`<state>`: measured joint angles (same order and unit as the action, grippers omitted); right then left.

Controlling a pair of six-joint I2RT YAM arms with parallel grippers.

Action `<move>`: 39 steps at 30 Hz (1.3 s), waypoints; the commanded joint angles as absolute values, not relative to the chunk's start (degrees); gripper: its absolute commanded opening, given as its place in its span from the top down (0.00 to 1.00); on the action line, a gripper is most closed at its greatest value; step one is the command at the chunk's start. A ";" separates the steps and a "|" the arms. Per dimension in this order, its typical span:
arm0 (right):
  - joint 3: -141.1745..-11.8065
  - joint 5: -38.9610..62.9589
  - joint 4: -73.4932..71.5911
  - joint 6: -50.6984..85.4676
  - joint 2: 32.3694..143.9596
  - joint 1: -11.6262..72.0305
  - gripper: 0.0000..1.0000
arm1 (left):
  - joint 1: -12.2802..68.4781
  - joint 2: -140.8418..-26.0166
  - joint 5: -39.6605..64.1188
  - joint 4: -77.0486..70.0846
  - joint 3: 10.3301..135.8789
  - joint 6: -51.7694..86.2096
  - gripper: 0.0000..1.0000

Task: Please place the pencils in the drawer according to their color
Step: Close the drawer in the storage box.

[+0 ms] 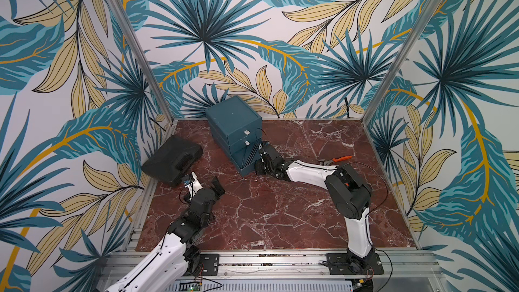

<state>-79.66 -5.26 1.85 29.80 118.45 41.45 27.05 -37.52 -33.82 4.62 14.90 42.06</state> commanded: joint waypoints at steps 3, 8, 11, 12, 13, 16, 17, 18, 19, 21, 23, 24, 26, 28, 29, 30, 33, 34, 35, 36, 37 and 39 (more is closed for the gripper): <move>-82.28 -5.17 -1.62 31.93 121.64 40.82 0.57 | 26.46 -37.53 -33.34 3.68 14.68 41.81 0.00; -84.56 -4.98 -2.69 33.23 123.36 40.18 0.56 | 26.30 -37.53 -33.13 4.52 15.29 41.31 0.00; -85.65 -4.98 -3.56 33.95 124.13 39.98 0.56 | 26.19 -37.52 -33.07 4.79 15.38 41.22 0.00; -85.86 -5.05 -4.02 34.07 124.38 39.85 0.55 | 26.26 -37.53 -33.04 4.81 15.38 41.22 0.00; -85.97 -5.05 -4.72 34.16 124.55 39.77 0.54 | 26.12 -37.55 -32.96 4.72 15.33 41.26 0.00; -86.67 -5.27 -5.69 35.09 125.22 39.51 0.52 | 26.02 -37.79 -32.88 4.47 15.29 41.24 0.00; -86.94 -5.34 -5.80 35.44 125.49 39.39 0.51 | 26.04 -37.88 -32.79 4.31 15.29 41.14 0.00; -87.24 -5.38 -5.80 35.77 125.79 39.32 0.50 | 26.03 -37.94 -32.73 4.15 15.29 41.07 0.00; -87.57 -5.45 -5.80 36.18 126.09 39.22 0.48 | 25.94 -38.10 -32.61 4.06 15.29 41.05 0.00; -87.88 -5.54 -6.06 37.08 126.49 39.03 0.42 | 25.96 -38.31 -32.44 3.71 15.29 40.96 0.00; -88.15 -5.44 -6.48 37.72 126.88 38.85 0.39 | 25.86 -38.57 -32.34 3.45 15.29 41.00 0.00; -88.31 -5.49 -6.50 38.03 126.99 38.62 0.36 | 25.90 -38.66 -32.27 3.30 15.29 40.96 0.00; -88.67 -5.54 -6.51 38.70 127.46 38.43 0.33 | 25.84 -39.01 -32.17 3.01 15.25 40.96 0.00; -89.04 -5.52 -6.59 39.41 127.74 38.09 0.29 | 25.77 -39.37 -32.17 2.58 15.21 40.98 0.00; -89.20 -5.47 -6.67 39.81 127.89 38.04 0.28 | 25.81 -39.61 -32.08 2.36 15.21 40.87 0.00; -89.36 -5.45 -6.72 40.15 128.02 37.95 0.26 | 25.81 -39.77 -31.99 2.09 15.21 40.87 0.00; -89.87 -5.58 -6.81 40.99 128.66 37.75 0.21 | 25.70 -40.40 -31.82 1.47 15.19 40.77 0.00; -90.16 -5.60 -6.79 41.23 128.95 37.65 0.20 | 25.64 -40.58 -31.75 1.30 15.20 40.76 0.00; -90.49 -5.67 -6.69 41.43 129.22 37.59 0.18 | 25.62 -40.76 -31.68 1.19 15.21 40.70 0.00; -90.74 -5.71 -6.57 41.71 129.44 37.50 0.18 | 25.58 -40.86 -31.64 1.04 15.21 40.72 0.00; -90.88 -5.62 -6.72 42.05 129.71 37.42 0.18 | 25.57 -41.02 -31.56 0.92 15.21 40.62 0.00; -90.97 -5.55 -7.18 42.57 130.04 37.27 0.17 | 25.49 -41.18 -31.38 0.83 15.21 40.61 0.00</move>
